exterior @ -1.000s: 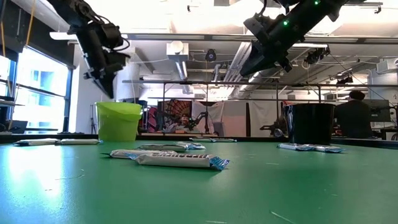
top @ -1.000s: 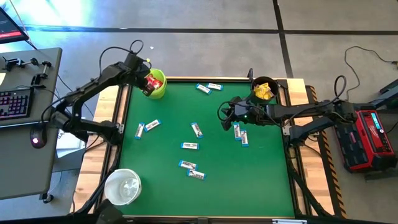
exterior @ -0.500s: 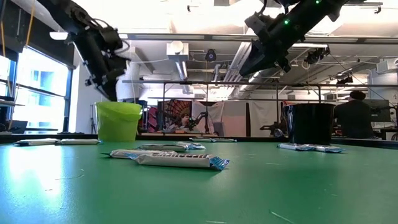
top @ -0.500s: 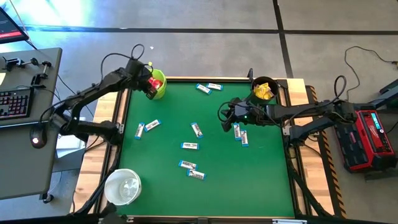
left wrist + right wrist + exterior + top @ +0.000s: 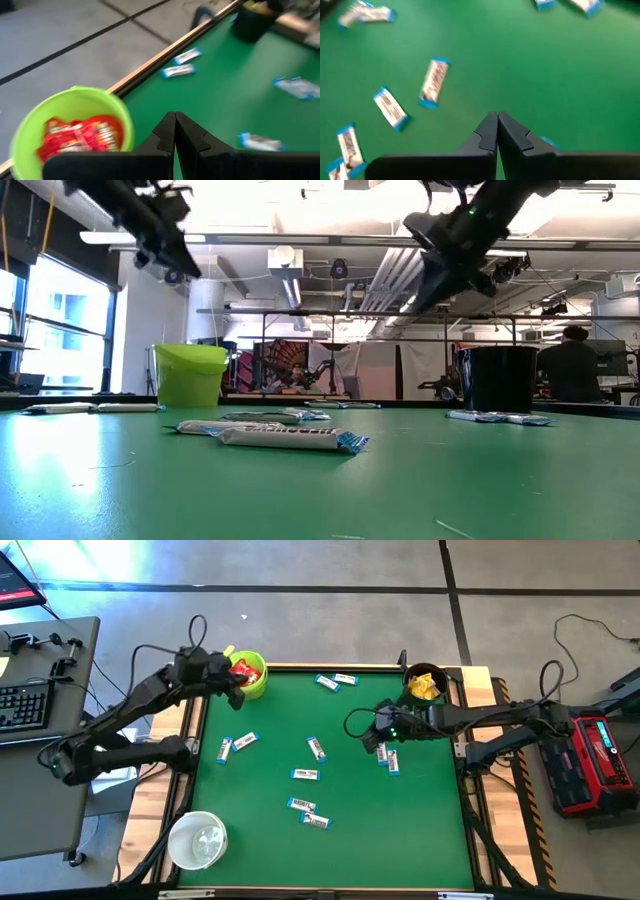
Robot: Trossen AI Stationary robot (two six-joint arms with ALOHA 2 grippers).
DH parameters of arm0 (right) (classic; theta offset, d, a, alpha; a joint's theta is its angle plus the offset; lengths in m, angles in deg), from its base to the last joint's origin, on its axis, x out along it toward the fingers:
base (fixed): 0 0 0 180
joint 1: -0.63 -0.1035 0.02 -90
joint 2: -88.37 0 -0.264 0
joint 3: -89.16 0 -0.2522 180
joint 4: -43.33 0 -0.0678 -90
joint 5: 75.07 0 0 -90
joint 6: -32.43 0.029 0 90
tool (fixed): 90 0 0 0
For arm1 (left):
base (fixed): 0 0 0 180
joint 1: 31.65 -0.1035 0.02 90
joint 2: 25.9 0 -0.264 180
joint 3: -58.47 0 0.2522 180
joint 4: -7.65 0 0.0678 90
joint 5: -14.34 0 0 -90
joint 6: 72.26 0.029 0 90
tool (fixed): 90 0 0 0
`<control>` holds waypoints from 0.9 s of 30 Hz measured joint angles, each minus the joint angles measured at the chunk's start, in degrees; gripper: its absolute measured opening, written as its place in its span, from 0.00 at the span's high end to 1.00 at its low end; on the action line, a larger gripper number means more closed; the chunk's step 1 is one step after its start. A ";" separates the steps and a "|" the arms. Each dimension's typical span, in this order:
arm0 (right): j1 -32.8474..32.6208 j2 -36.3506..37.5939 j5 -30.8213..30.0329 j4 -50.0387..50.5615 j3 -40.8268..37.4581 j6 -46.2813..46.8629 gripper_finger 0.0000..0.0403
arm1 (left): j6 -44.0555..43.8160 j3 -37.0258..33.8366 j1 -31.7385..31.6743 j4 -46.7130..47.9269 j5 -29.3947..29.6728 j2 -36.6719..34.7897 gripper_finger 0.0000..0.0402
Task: Sort candy by brand, put in halloween buckets
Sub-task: Put the white chocolate into the white bucket
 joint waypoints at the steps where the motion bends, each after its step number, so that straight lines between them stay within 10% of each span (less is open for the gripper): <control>1: -0.09 0.00 0.41 2.00 0.06 2.13 0.99 | -0.97 0.00 1.43 -0.02 0.06 -1.00 1.00; 14: 1.46 -10.00 5.27 13.41 0.04 19.66 0.63 | -8.97 -7.58 17.58 -18.65 1.11 -6.66 1.00; 27: 6.09 -21.73 5.69 7.54 0.04 22.36 0.60 | -16.29 -16.22 25.28 -33.99 2.03 -6.79 1.00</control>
